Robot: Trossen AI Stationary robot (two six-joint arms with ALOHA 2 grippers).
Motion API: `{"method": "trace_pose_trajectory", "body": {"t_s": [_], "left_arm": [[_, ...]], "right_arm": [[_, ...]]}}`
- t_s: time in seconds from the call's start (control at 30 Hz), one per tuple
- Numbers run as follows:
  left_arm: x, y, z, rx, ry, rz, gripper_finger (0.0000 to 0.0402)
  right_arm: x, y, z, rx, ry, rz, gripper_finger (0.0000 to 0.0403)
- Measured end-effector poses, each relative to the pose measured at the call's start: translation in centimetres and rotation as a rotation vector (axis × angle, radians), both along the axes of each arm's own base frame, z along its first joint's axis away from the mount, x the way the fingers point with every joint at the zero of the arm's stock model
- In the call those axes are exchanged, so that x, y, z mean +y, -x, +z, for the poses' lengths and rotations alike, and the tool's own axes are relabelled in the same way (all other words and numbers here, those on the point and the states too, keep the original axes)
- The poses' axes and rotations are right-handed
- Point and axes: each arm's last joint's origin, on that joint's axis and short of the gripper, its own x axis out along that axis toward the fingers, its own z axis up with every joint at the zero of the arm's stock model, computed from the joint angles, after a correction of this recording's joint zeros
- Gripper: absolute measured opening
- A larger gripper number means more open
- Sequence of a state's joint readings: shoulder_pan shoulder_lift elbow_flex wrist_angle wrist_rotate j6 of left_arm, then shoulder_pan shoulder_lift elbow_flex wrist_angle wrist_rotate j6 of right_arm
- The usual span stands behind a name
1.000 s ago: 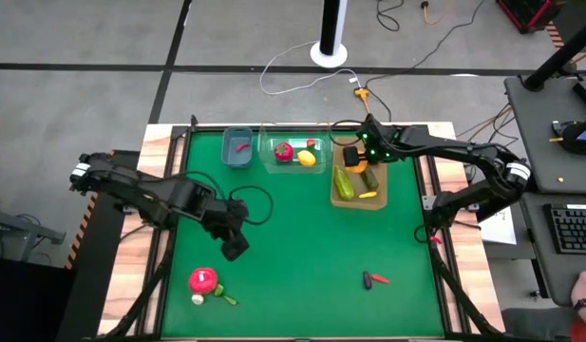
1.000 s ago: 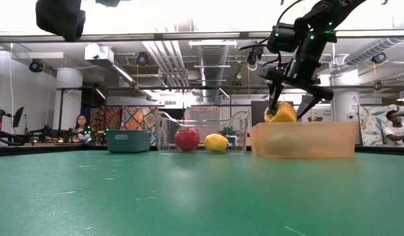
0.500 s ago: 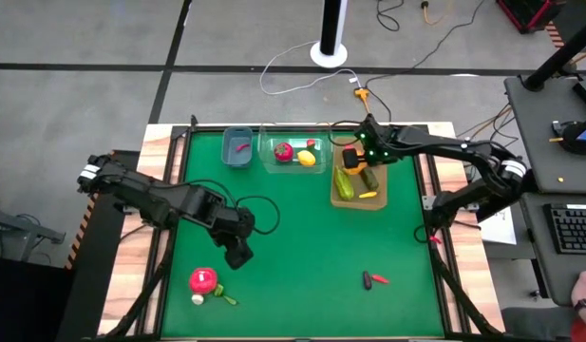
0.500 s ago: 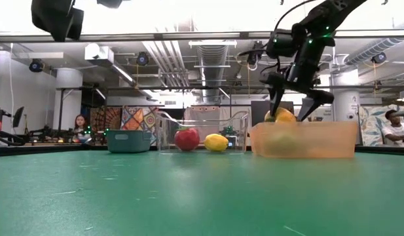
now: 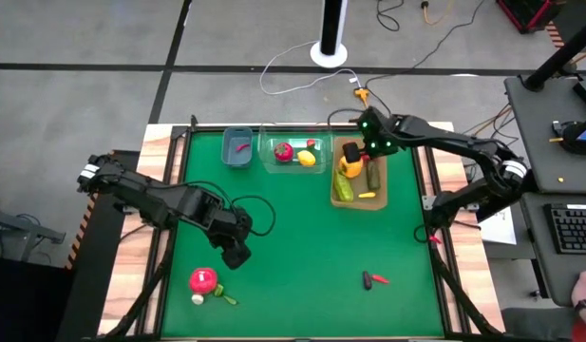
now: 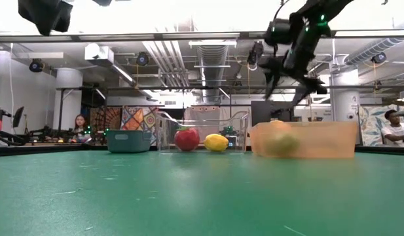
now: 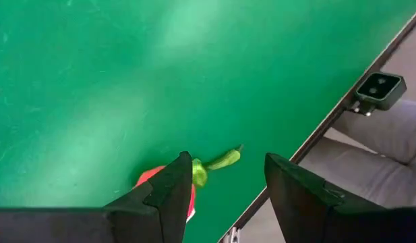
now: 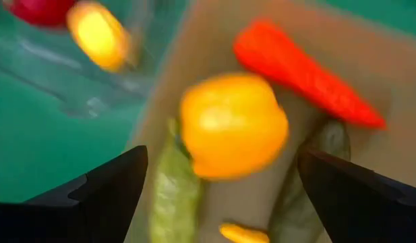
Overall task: Sort produce into baskets
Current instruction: Put the right green chili pepper into the blue bin
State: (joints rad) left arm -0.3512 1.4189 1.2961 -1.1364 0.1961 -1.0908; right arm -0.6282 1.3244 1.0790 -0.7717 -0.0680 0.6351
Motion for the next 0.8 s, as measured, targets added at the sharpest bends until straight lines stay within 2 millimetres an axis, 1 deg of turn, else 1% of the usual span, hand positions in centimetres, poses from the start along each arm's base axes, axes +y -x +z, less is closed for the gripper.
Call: {"method": "trace_pose_trajectory", "body": {"t_s": [0.1,0.23,0.3,0.4,0.5,0.67,0.8], "left_arm": [[-1.9,0.8,0.0,-0.009,-0.001,-0.094,0.0169],[-5.3,2.0,0.0,-0.098,-0.031,-0.255,0.0169],[-7.1,2.5,-0.3,-0.143,-0.065,-0.335,0.0169],[-9.6,3.0,-1.8,-0.133,-0.104,-0.471,0.0169],[-11.4,2.8,-4.0,-0.079,-0.149,-0.556,0.0169],[-13.1,1.3,-7.3,-0.045,-0.172,-0.646,0.0169],[-13.7,0.4,-9.4,-0.015,-0.205,-0.724,0.0168]], "right_arm": [[0.5,-0.1,1.9,-0.053,0.04,0.024,0.0369],[1.2,-0.1,4.4,-0.112,0.114,0.041,0.0369],[1.3,-0.1,5.1,-0.116,0.159,0.043,0.0369],[1.5,-0.1,5.3,-0.11,0.178,0.059,0.0369],[1.5,-0.2,5.2,-0.109,0.179,0.065,0.0369],[1.8,-0.2,4.5,-0.089,0.165,0.074,0.0369],[2.2,-0.4,4.3,-0.085,0.159,0.088,0.0369]]}}
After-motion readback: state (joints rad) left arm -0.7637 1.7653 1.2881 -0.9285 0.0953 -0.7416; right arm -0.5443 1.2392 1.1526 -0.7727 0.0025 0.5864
